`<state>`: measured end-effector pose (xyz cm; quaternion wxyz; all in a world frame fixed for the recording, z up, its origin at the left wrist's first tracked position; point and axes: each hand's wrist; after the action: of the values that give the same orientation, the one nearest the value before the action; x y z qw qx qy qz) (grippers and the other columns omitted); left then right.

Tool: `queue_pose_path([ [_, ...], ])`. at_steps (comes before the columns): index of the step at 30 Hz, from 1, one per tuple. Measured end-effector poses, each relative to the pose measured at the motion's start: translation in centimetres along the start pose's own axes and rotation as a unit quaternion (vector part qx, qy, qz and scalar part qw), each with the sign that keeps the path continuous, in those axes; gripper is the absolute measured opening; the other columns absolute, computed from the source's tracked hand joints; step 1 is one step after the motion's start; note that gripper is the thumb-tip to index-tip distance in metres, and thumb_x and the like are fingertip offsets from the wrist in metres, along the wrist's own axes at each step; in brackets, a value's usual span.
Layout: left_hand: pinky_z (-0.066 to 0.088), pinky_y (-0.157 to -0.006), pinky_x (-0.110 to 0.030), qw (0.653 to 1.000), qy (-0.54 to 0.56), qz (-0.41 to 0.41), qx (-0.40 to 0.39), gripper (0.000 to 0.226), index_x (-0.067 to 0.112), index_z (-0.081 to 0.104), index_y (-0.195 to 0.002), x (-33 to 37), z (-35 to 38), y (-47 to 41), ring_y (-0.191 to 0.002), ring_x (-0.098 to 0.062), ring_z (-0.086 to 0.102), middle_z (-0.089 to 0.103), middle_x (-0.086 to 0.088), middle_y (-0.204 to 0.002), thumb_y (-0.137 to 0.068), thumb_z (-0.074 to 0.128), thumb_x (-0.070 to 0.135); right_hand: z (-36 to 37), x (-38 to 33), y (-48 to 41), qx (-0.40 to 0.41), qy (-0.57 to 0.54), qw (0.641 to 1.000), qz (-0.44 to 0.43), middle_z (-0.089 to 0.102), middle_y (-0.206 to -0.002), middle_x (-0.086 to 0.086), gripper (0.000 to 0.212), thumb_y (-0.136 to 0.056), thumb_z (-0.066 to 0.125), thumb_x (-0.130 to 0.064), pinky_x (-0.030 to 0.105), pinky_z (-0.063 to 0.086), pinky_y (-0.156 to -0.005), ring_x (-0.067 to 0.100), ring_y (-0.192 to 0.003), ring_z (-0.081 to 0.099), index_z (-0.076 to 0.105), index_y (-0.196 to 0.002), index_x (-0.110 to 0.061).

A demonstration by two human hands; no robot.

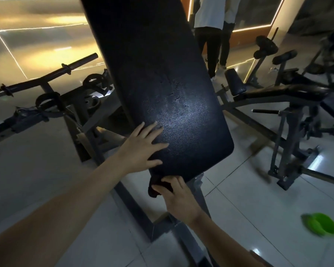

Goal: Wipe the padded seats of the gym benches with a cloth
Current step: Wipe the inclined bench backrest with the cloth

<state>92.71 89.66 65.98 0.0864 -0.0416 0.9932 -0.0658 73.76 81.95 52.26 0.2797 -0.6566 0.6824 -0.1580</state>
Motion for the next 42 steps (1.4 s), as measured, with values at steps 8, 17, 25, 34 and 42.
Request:
queue_pose_path([
  [8,0.023,-0.115,-0.056,1.000,0.016,-0.001,-0.008,0.049,0.031,0.062,-0.129,2.8,1.3,-2.2,-0.143,-0.033,0.034,0.041,-0.013,-0.152,-0.084,0.043,0.041,-1.1,2.6,-1.0,0.202,-0.051,0.917,0.339,0.050,-0.119,0.024,0.034,-0.090,0.045,-0.023,0.008,0.031,-0.103,0.022,-0.109,0.044,0.056,-0.116,-0.005],
  [17,-0.003,-0.121,-0.049,1.000,0.009,-0.002,-0.023,0.052,0.037,0.037,-0.148,3.0,0.7,-4.4,-0.151,-0.030,-0.001,0.007,-0.007,-0.164,-0.097,0.047,0.041,-2.1,7.7,-3.7,0.298,-0.061,0.854,0.423,0.044,-0.114,0.019,0.038,-0.077,0.050,0.005,0.006,0.024,-0.097,0.009,-0.106,0.031,0.060,-0.113,0.003],
  [25,-0.002,-0.120,-0.049,0.987,-0.086,-0.024,-0.135,0.071,0.038,0.015,-0.154,4.7,0.2,-6.0,-0.145,-0.046,-0.017,-0.011,-0.013,-0.163,-0.094,0.049,0.053,-5.8,17.7,-4.6,0.299,-0.042,0.653,0.695,0.040,-0.131,0.027,0.032,-0.096,0.045,-0.009,0.040,0.033,-0.098,0.043,-0.124,0.035,0.050,-0.126,0.002],
  [34,-0.001,-0.121,-0.048,0.987,-0.060,-0.033,-0.148,0.072,0.035,0.011,-0.155,4.8,0.5,-6.3,-0.144,-0.044,-0.022,-0.018,-0.016,-0.162,-0.096,0.050,0.048,-4.5,15.5,-8.0,0.284,-0.033,0.780,0.557,0.044,-0.117,0.024,0.037,-0.084,0.055,-0.001,0.036,0.029,-0.098,0.040,-0.110,0.042,0.059,-0.121,-0.005],
  [42,0.001,-0.121,-0.041,0.991,0.016,-0.059,-0.117,0.046,0.013,0.037,-0.148,6.7,-0.7,-5.3,-0.150,-0.032,0.007,0.017,-0.018,-0.160,-0.103,0.039,0.021,-5.0,10.9,-17.0,0.205,-0.068,0.921,0.324,0.044,-0.107,0.016,0.022,-0.094,0.057,-0.007,0.022,0.025,-0.082,0.026,-0.098,0.040,0.060,-0.115,-0.005],
])
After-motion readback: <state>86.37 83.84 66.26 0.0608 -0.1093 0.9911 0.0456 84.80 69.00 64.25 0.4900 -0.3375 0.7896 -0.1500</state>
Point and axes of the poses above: each hand's wrist, its own y-axis away from the middle knuckle, its own z-axis out of the palm, x = y × z
